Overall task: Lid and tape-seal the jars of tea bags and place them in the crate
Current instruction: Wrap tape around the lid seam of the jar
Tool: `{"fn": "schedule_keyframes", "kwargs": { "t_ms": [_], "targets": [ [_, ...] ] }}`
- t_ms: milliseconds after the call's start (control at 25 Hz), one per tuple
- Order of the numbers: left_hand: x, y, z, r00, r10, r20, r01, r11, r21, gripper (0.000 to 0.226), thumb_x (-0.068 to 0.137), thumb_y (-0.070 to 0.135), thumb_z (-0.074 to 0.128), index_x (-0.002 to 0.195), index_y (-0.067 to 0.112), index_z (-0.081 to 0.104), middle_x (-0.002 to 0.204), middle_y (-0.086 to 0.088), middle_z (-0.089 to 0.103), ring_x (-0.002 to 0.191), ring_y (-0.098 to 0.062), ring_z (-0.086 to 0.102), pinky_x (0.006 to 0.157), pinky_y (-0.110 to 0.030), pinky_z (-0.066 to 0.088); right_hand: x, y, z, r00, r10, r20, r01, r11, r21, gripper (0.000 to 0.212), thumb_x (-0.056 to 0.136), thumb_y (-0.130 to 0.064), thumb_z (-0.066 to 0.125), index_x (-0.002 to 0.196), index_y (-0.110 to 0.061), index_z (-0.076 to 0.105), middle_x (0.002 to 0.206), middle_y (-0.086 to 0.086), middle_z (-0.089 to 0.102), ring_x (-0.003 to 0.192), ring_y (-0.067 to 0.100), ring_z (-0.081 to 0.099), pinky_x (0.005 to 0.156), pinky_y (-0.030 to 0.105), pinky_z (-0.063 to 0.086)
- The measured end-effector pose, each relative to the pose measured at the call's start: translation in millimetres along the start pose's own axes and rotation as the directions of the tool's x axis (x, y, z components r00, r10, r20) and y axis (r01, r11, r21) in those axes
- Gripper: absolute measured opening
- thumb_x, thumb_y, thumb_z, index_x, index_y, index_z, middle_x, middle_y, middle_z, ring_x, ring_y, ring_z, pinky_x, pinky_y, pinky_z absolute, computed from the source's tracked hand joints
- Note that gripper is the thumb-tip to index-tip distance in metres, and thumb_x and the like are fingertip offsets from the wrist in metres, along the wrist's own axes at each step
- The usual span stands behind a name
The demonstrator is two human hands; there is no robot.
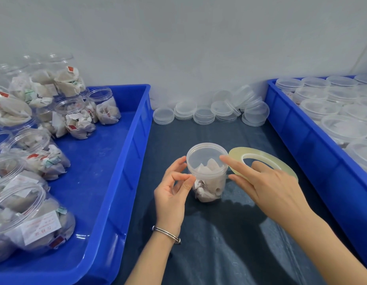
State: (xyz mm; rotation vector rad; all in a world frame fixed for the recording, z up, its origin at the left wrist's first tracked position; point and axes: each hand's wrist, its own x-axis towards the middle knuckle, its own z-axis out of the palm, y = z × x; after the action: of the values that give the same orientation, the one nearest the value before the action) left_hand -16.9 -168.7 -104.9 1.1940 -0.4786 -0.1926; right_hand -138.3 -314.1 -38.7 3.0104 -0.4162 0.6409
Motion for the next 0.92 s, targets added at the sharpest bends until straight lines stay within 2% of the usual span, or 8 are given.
{"fn": "schedule_keyframes", "kwargs": {
  "t_ms": [80, 200, 400, 520, 640, 760, 840, 920],
  "targets": [
    [3.1, -0.4, -1.1, 0.999, 0.000, 0.051, 0.002, 0.999, -0.039, 0.013, 0.082, -0.003, 0.063, 0.073, 0.006, 0.059, 0.128, 0.005, 0.063, 0.122, -0.012, 0.056, 0.097, -0.022, 0.046, 1.3, -0.5, 0.3, 1.000, 0.011, 0.008, -0.011, 1.000, 0.006, 0.047, 0.092, -0.047, 0.031, 0.127, -0.035, 0.059, 0.053, 0.003, 0.038, 0.034, 0.024, 0.037, 0.041, 0.018, 0.005],
    [7.6, 0.7, -2.3, 0.992, 0.041, 0.119, -0.037, 0.999, -0.035, 0.009, 0.078, 0.005, 0.064, 0.077, 0.002, 0.056, 0.127, 0.002, 0.063, 0.123, -0.015, 0.056, 0.096, -0.022, 0.046, 2.2, -2.0, 0.1, 1.000, 0.020, 0.024, -0.020, 1.000, 0.005, 0.046, 0.091, -0.046, 0.032, 0.126, -0.034, 0.060, 0.054, 0.004, 0.040, 0.034, 0.024, 0.037, 0.041, 0.019, 0.005],
    [20.5, 3.4, -11.5, 0.996, 0.005, 0.093, 0.000, 0.998, -0.055, 0.042, 0.066, 0.007, 0.073, 0.084, 0.010, 0.035, 0.111, 0.002, 0.071, 0.111, -0.019, 0.064, 0.088, -0.031, 0.054, 3.6, -2.2, 5.1, 1.000, 0.020, -0.010, -0.019, 0.999, 0.026, 0.040, 0.093, -0.043, 0.040, 0.125, -0.032, 0.062, 0.055, 0.005, 0.042, 0.035, 0.026, 0.039, 0.035, 0.027, 0.020],
    [33.1, 4.9, -17.7, 0.989, 0.001, 0.147, -0.005, 1.000, 0.027, 0.038, 0.063, 0.003, 0.075, 0.093, 0.008, 0.053, 0.105, 0.003, 0.072, 0.104, -0.017, 0.067, 0.086, -0.031, 0.055, 3.2, -2.8, 2.7, 0.997, 0.067, 0.045, -0.067, 0.998, 0.013, 0.052, 0.092, -0.051, 0.021, 0.131, -0.038, 0.055, 0.059, 0.005, 0.045, 0.041, 0.027, 0.045, 0.036, 0.032, 0.028],
    [38.9, 5.7, -18.1, 0.985, -0.024, 0.169, 0.007, 0.995, 0.102, 0.031, 0.076, -0.008, 0.067, 0.101, 0.011, 0.068, 0.104, 0.002, 0.073, 0.105, -0.015, 0.066, 0.088, -0.027, 0.051, 1.9, -2.8, 1.5, 0.992, 0.094, 0.082, -0.092, 0.995, -0.024, 0.062, 0.088, -0.059, 0.002, 0.137, -0.049, 0.038, 0.071, 0.002, 0.048, 0.056, 0.027, 0.053, 0.043, 0.029, 0.031],
    [33.4, 6.8, -16.3, 0.978, -0.002, 0.207, -0.027, 0.990, 0.139, 0.029, 0.087, -0.001, 0.062, 0.109, 0.018, 0.066, 0.116, 0.001, 0.069, 0.113, -0.014, 0.061, 0.094, -0.027, 0.047, 2.9, -5.3, -1.4, 0.992, 0.081, 0.098, -0.084, 0.996, 0.029, 0.050, 0.094, -0.055, 0.022, 0.130, -0.040, 0.054, 0.063, 0.003, 0.046, 0.045, 0.027, 0.047, 0.038, 0.025, 0.023],
    [21.5, 5.5, -7.6, 0.928, -0.023, 0.371, -0.045, 0.984, 0.175, 0.051, 0.076, 0.015, 0.075, 0.122, 0.022, 0.053, 0.130, -0.001, 0.056, 0.122, -0.016, 0.053, 0.100, -0.029, 0.045, 4.1, -5.1, -2.1, 0.996, 0.069, 0.058, -0.071, 0.997, 0.031, 0.049, 0.092, -0.053, 0.025, 0.131, -0.040, 0.053, 0.064, 0.003, 0.045, 0.046, 0.027, 0.047, 0.039, 0.025, 0.022],
    [11.8, 0.5, 7.2, 0.932, -0.011, 0.362, -0.116, 0.938, 0.327, 0.074, 0.059, 0.024, 0.087, 0.119, 0.029, 0.043, 0.127, 0.009, 0.049, 0.119, -0.009, 0.049, 0.100, -0.023, 0.042, 4.9, -3.1, -2.2, 0.996, 0.049, 0.071, -0.051, 0.999, 0.018, 0.057, 0.087, -0.058, 0.005, 0.138, -0.055, 0.030, 0.075, -0.001, 0.046, 0.059, 0.024, 0.053, 0.046, 0.028, 0.028]
  ]
}}
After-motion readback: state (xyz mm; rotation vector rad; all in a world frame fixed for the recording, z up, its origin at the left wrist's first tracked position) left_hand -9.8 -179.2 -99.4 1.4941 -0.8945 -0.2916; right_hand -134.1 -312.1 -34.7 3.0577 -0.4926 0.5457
